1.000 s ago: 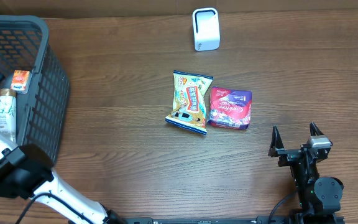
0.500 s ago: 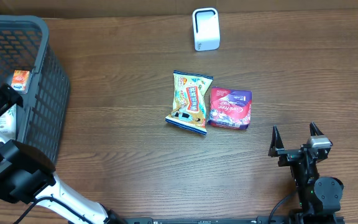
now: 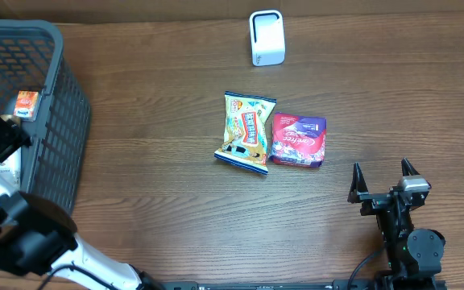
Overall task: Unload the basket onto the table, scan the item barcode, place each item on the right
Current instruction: 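Reach the left gripper into the basket toward the remaining items, then search the basket and position the left gripper over the white bamboo-print tube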
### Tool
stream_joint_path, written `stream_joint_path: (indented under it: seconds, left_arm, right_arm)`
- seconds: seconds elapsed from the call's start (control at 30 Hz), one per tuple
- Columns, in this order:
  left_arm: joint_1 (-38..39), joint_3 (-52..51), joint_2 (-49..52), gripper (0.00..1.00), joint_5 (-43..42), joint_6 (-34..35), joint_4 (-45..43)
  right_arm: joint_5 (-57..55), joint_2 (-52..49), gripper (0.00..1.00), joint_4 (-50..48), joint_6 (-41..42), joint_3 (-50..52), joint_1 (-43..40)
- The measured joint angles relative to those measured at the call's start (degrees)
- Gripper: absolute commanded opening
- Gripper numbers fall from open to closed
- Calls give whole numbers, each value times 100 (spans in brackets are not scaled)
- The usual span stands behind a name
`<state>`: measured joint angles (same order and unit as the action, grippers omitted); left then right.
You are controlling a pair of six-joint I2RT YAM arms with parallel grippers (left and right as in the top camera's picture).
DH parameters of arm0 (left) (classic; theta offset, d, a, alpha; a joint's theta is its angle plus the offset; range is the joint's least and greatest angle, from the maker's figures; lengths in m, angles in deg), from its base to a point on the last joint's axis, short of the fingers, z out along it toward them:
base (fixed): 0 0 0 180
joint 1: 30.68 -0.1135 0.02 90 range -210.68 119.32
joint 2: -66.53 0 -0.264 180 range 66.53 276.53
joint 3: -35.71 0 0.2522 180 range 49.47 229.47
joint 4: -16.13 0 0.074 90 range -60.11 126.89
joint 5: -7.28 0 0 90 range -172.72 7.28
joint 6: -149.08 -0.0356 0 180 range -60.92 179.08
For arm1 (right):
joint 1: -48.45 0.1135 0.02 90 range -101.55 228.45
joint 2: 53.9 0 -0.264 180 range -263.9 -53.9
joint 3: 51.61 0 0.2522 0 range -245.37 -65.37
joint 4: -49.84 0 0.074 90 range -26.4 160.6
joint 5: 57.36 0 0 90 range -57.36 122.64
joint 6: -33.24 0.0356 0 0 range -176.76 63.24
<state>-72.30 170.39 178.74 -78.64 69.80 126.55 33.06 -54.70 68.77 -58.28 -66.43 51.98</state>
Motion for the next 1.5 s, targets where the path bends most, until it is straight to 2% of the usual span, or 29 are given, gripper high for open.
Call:
stream_joint_path:
  seconds: [0.03,0.07,0.2,0.37,0.7,1.07,1.3,1.5]
  left_arm:
    - [0,-4,-168,15,-2,0,0]
    - [0,-4,-315,4,-2,0,0]
    - [-15,-4,-793,4,-2,-13,7]
    - [-173,-57,-868,4,4,31,2]
    - [-743,-1003,-1021,4,278,634,4]
    - [-798,-1084,-1740,4,442,1141,2]
    - [-798,-1191,-2288,5,619,1943,7]
    - [-798,-1248,-2358,4,949,2745,-136]
  right_arm:
    - [0,2,100,-2,2,0,0]
    - [0,0,100,-2,2,0,0]
    - [2,2,100,-2,0,0,0]
    - [-2,2,100,-4,4,0,0]
    - [0,2,100,-7,2,0,0]
    - [0,2,100,-2,2,0,0]
    - [0,2,100,-2,4,0,0]
    - [-2,2,100,-4,2,0,0]
